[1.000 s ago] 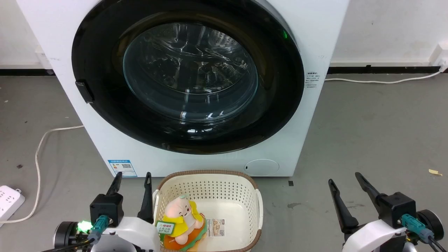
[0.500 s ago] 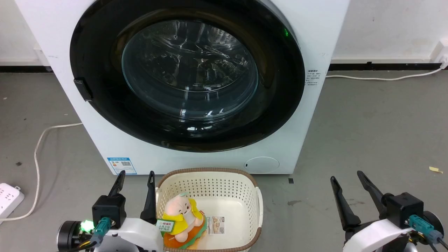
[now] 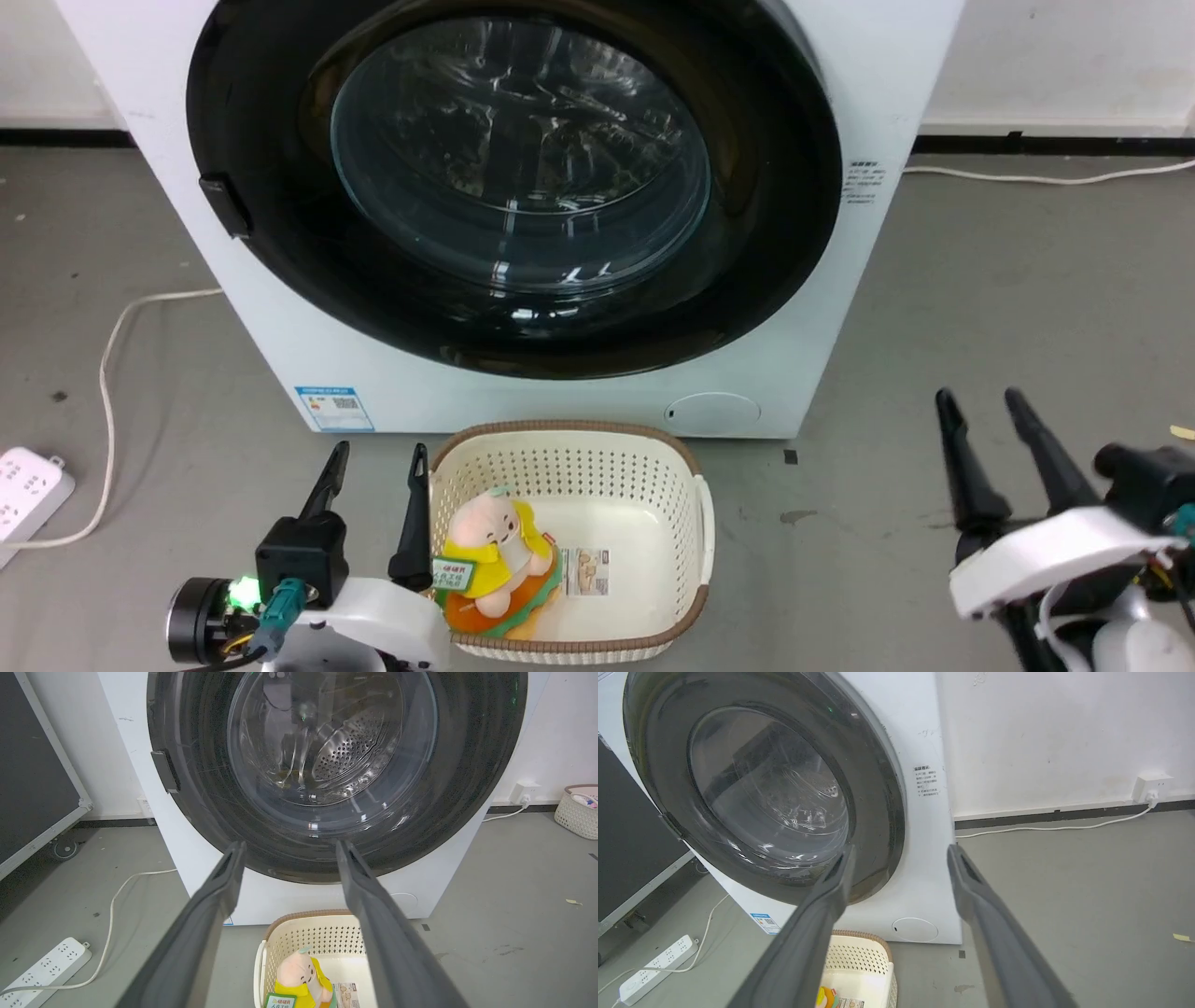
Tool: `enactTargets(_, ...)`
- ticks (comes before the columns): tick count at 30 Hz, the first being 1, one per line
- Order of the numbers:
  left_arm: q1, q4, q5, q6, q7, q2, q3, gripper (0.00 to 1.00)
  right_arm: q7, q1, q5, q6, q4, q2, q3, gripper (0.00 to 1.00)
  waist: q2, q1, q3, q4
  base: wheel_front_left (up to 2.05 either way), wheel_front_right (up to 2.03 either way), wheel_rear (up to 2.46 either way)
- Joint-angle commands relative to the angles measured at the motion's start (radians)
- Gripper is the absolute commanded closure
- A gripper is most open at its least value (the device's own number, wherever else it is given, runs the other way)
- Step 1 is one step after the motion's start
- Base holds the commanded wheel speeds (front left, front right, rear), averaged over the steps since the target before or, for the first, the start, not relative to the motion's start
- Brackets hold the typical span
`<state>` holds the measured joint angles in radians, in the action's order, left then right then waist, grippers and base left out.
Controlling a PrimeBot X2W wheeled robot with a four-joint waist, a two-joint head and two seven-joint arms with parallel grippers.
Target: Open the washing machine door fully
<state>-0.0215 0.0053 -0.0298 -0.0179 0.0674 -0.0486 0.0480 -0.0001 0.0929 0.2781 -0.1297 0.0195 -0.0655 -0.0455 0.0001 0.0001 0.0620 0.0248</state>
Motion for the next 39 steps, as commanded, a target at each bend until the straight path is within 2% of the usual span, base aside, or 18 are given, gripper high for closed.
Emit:
enactTargets(1, -0.012, -0.002, -0.004, -0.007, 0.012, 0.0, 0.004, 0.0, 0.008, 0.032, 0.034, 0.0, 0.005, -0.007, -0.011, 0.0, -0.0001, 0.0, 0.008, 0.006, 0.0, 0.0, 0.0)
enactTargets(15, -0.032, -0.011, -0.017, -0.019, 0.041, -0.001, 0.035, 0.0, 0.102, 0.224, 0.168, -0.001, 0.112, -0.011, -0.109, 0.0, -0.0001, 0.0, 0.06, 0.038, 0.0, 0.0, 0.0)
enactTargets(28, -0.063, -0.021, -0.036, -0.036, 0.068, -0.001, 0.068, 0.0, 0.191, 0.483, 0.257, -0.001, 0.287, -0.01, -0.234, 0.0, -0.0001, -0.0001, 0.132, 0.069, 0.0, 0.0, 0.0)
enactTargets(30, -0.07, -0.022, -0.039, -0.039, 0.072, -0.001, 0.073, 0.0, 0.204, 0.528, 0.27, -0.001, 0.32, -0.011, -0.256, 1.0, -0.0001, -0.0001, 0.145, 0.075, 0.0, 0.0, 0.0)
enactTargets(39, -0.096, -0.024, -0.056, -0.052, 0.091, -0.001, 0.101, 0.0, 0.318, 0.724, 0.342, -0.001, 0.494, -0.023, -0.344, 1.0, -0.0001, -0.0001, 0.197, 0.106, 0.0, 0.0, 0.0)
